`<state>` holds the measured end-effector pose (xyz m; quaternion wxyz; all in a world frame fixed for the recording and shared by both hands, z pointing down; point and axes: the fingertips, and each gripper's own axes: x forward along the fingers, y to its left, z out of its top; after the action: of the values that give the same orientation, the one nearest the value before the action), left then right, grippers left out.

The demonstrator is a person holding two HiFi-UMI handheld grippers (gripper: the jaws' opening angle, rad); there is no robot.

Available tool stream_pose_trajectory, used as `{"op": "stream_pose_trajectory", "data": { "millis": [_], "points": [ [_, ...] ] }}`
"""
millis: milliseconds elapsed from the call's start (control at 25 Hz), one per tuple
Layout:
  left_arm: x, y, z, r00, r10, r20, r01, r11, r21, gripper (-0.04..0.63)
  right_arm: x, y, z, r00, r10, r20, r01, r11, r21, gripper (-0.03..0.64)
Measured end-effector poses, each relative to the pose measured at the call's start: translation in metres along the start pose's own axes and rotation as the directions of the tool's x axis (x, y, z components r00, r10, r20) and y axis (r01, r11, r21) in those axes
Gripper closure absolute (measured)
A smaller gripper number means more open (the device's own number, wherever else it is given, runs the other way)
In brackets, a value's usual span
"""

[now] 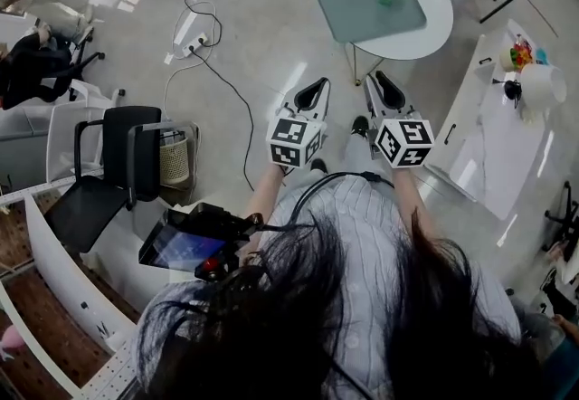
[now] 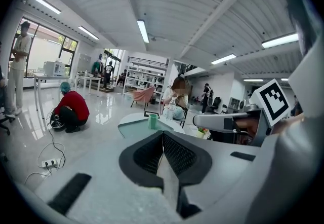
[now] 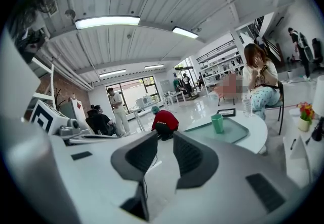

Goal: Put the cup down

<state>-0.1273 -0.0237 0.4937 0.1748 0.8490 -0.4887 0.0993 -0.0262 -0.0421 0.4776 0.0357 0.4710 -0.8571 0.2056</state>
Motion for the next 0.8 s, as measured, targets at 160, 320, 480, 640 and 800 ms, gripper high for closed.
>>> {"op": "stream_pose_trajectory", "data": {
  "millis": [160,320,480,640,800],
  "points": [
    [-0.018,-0.011,-0.007,0.999,-0.039,-0.002,0.039,0.999,0.02,0.58,-0.02,0.017,-0.011,1.0,-0.017,0.008,0.017,1.0,0.003,0.508],
    [-0.035,-0.02,-0.012,0.998,-0.065,0.003,0.065,0.997,0.04,0.58,-0.036,0.033,-0.022,1.0,-0.025,0.014,0.025,1.0,0.004,0.514],
    [-0.051,-0.027,-0.018,0.997,-0.072,0.011,0.071,0.996,0.057,0.58,-0.053,0.048,-0.03,0.999,-0.024,0.024,0.024,1.0,0.002,0.523],
    [-0.066,-0.036,-0.024,0.997,-0.082,0.014,0.081,0.995,0.064,0.58,-0.071,0.057,-0.038,0.999,-0.033,0.037,0.033,0.999,0.002,0.545],
    [-0.079,-0.046,-0.031,0.995,-0.098,0.019,0.097,0.993,0.068,0.58,-0.087,0.065,-0.047,0.998,-0.035,0.043,0.035,0.999,0.005,0.557]
  ]
}}
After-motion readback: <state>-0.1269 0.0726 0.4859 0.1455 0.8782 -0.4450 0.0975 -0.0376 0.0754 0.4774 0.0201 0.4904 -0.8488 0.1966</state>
